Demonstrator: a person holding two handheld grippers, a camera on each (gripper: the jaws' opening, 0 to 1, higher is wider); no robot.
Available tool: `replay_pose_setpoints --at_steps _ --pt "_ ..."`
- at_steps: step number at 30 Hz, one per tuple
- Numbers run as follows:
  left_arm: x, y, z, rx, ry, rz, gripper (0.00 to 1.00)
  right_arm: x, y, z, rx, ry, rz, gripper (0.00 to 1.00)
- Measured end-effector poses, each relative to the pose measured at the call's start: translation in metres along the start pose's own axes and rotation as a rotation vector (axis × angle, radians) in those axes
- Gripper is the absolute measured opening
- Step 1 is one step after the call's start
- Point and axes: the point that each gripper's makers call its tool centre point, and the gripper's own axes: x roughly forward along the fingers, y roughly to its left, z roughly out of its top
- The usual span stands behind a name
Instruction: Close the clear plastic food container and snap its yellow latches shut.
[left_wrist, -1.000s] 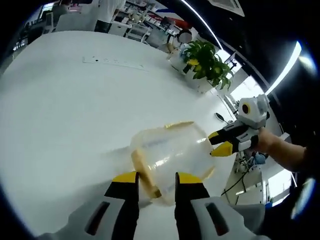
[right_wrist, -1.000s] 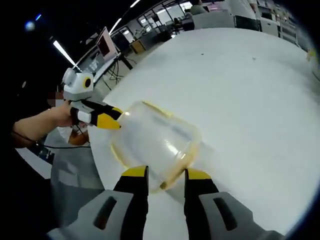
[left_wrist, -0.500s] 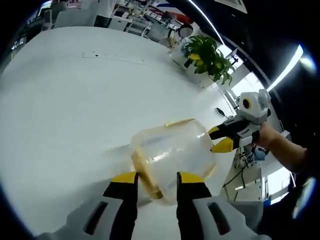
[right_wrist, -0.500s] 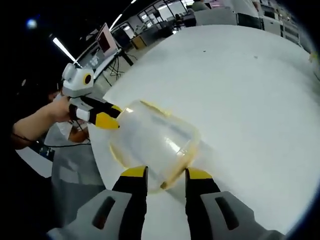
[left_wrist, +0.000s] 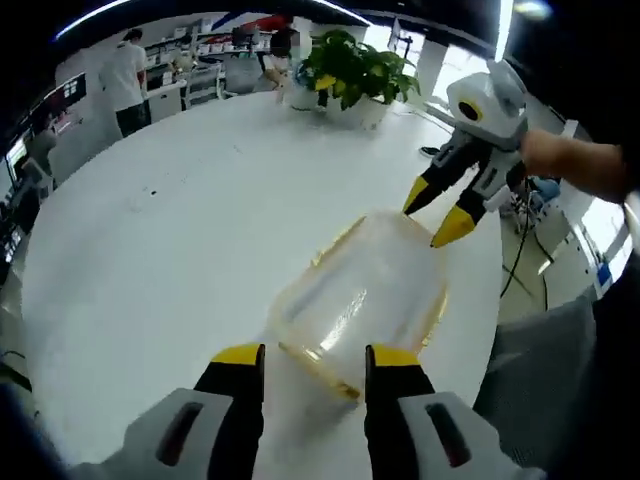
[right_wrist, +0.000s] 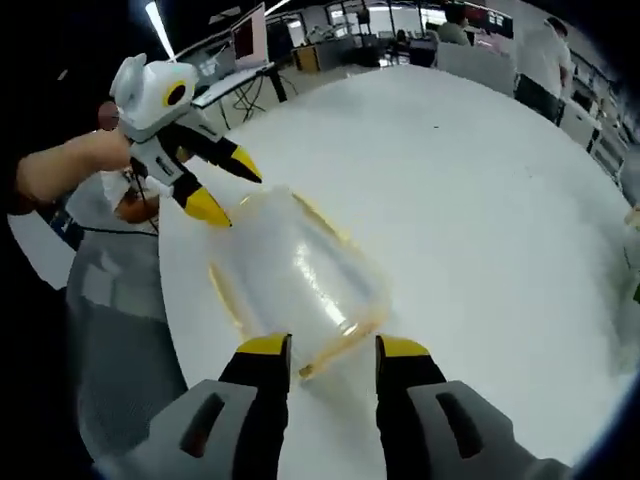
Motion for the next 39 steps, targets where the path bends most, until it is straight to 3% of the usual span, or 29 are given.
replay_pose_setpoints --at_steps 2,6,11,13,16,27,33,36,39 --pt "-0.002 -0.005 0.008 0.070 0.002 -0.007 0.37 -0.001 0.000 0.004 -0.011 0.012 0.013 0.33" --pt "-0.002 -0.019 0.022 0.191 0.018 -0.029 0.37 -0.001 0.000 0.031 -0.154 -0.028 0.014 0.33" --pt "0.002 -0.038 0.035 0.218 0.009 -0.060 0.36 0.009 0.031 0.048 -0.218 -0.049 0.114 0.35" --pt "0.008 -0.039 0.033 0.261 0.028 -0.054 0.36 0.015 0.036 0.046 -0.269 -0.021 0.122 0.35" --pt "0.014 -0.042 0.033 0.251 0.029 -0.057 0.37 0.024 0.042 0.042 -0.308 0.017 0.141 0.34" --pt "0.015 -0.056 0.036 0.261 0.018 -0.075 0.38 0.030 0.037 0.061 -0.330 0.016 0.148 0.33" --pt "0.014 -0.068 0.028 0.323 0.041 -0.074 0.44 0.038 0.028 0.064 -0.375 0.099 0.179 0.33" --pt "0.020 -0.071 0.024 0.400 0.065 -0.046 0.47 0.044 0.023 0.063 -0.408 0.141 0.188 0.33" --pt "0.025 -0.074 0.026 0.425 0.064 -0.025 0.49 0.047 0.021 0.065 -0.416 0.163 0.204 0.34"
